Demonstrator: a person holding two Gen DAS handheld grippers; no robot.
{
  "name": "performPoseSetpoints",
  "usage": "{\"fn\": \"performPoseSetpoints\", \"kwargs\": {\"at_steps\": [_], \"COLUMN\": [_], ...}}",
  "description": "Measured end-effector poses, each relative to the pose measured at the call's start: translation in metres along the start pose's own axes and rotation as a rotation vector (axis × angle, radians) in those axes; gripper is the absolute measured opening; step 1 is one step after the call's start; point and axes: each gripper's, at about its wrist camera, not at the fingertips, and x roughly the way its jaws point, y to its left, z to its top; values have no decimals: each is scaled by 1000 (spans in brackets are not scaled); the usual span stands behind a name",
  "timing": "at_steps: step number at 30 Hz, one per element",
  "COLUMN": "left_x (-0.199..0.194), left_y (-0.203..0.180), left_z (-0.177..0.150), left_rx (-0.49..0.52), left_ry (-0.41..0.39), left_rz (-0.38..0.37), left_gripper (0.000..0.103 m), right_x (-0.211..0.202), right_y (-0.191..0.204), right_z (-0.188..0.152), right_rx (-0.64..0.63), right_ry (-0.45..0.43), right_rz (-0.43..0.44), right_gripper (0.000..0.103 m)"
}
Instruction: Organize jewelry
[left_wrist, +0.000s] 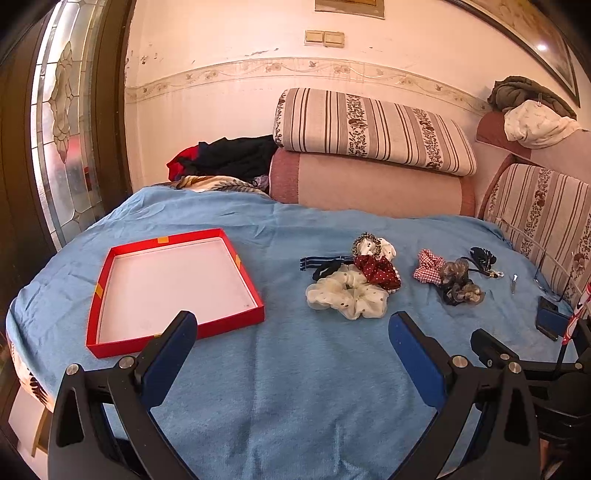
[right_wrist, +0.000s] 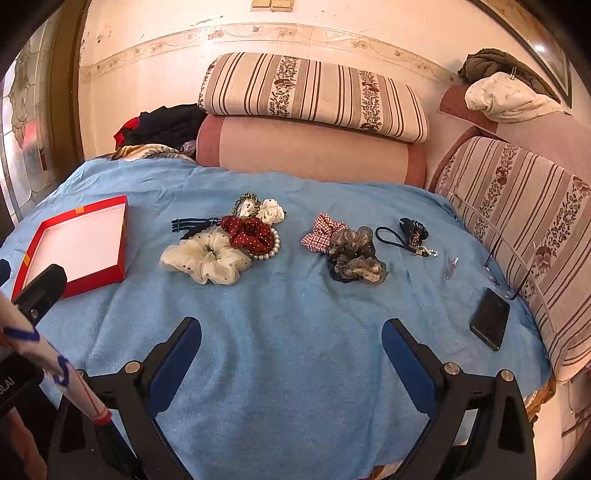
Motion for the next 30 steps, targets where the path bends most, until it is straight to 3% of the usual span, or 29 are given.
{"fn": "performPoseSetpoints", "kwargs": {"at_steps": [11, 19, 30], "left_x": [2, 76, 142], "left_y": [2, -11, -34], "left_z": [2, 19, 33], "left_rx": [5, 50, 84], "left_ry": [39, 167, 198], "left_rz": [5, -11, -25], "left_gripper": [103, 103, 103], "right_x": [4, 54, 96], "right_y": [-6, -41, -63], "right_z": [-2, 11, 39], "right_rx": [13, 69, 90], "right_ry": [8, 96, 111], "right_rz": [8, 6, -1], "right_gripper": [100, 92, 85]}}
